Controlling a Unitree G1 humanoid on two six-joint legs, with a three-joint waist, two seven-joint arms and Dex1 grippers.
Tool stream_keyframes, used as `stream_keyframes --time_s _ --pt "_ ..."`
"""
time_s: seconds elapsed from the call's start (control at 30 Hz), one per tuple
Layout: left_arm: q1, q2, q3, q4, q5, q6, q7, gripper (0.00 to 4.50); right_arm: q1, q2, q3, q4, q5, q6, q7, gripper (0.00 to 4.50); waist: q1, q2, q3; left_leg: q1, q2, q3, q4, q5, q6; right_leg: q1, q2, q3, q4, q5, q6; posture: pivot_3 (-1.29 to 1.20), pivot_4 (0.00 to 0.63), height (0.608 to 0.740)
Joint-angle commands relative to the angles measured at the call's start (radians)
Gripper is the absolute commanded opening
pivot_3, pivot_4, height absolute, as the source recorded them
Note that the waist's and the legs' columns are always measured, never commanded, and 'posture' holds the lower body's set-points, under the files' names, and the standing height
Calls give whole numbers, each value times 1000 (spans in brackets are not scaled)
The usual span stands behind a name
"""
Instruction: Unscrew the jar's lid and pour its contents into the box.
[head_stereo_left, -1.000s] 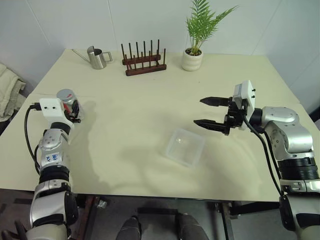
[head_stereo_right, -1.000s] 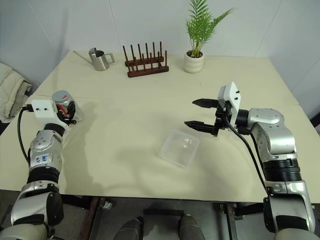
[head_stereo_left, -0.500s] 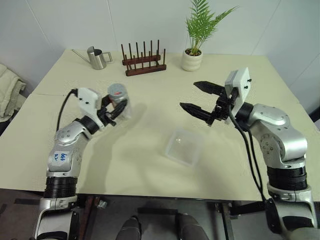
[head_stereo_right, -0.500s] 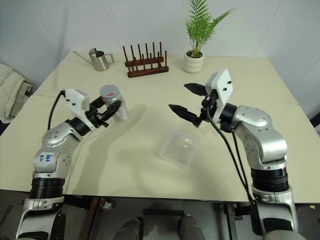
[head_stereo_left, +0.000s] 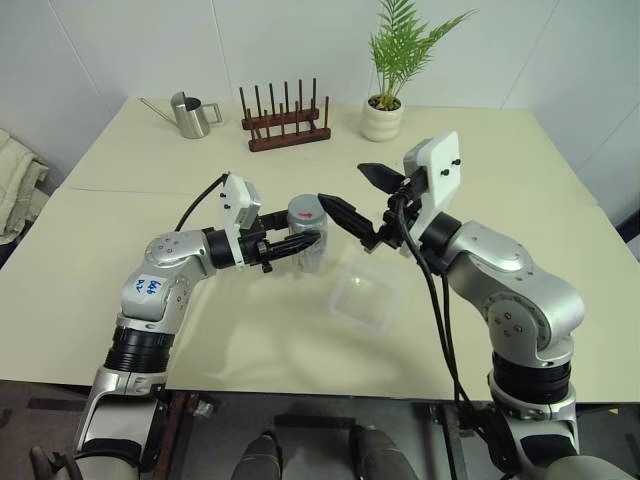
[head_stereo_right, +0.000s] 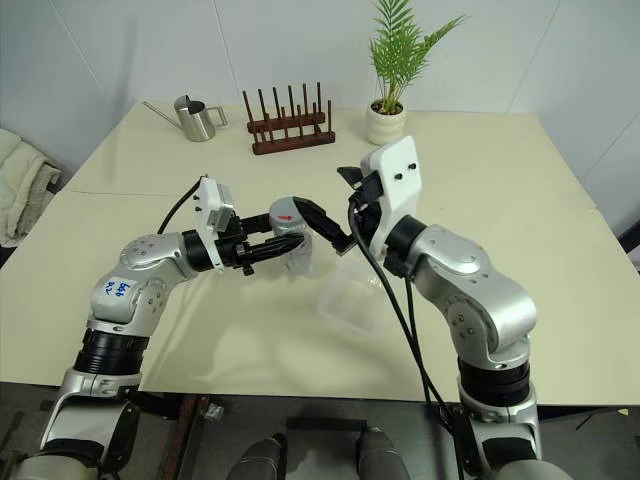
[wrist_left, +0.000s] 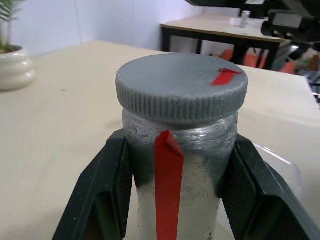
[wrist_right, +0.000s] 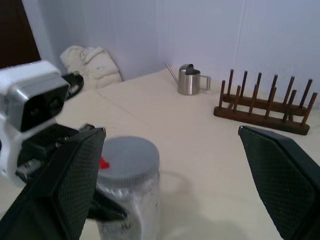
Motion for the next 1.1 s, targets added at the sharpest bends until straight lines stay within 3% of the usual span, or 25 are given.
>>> stream_keyframes --time_s 0.03,0.73,0.83,0.97,1.1 --pt "-40 0 -4 -11 13 -69 -51 2021 -1 12 40 -76 -17 3 -40 4500 1 0 0 0 0 0 0 0 0 0 0 0 0 0 0 0 150 740" --pt "-26 -9 4 -59 0 -105 -113 2021 25 51 114 -98 -40 10 -91 4500 -1 0 0 0 1 0 -1 0 0 0 1 0 -1 0 -1 0 150 740" --pt "-25 -9 6 -62 -1 -104 -112 2021 30 50 115 -103 -34 12 -83 3850 -2 0 0 0 2 0 -1 0 0 0 2 0 -1 0 -1 0 150 740" --pt "-30 -9 12 -61 -10 -93 -110 2021 31 44 114 -109 -13 17 -56 2596 -2 0 0 0 2 0 -1 0 0 0 2 0 -1 0 -1 0 150 740" --pt "-31 -5 21 -69 -46 -50 -128 2021 33 34 108 -115 16 18 -21 2596 -3 0 0 0 2 0 -1 0 0 0 2 0 -1 0 -1 0 150 740"
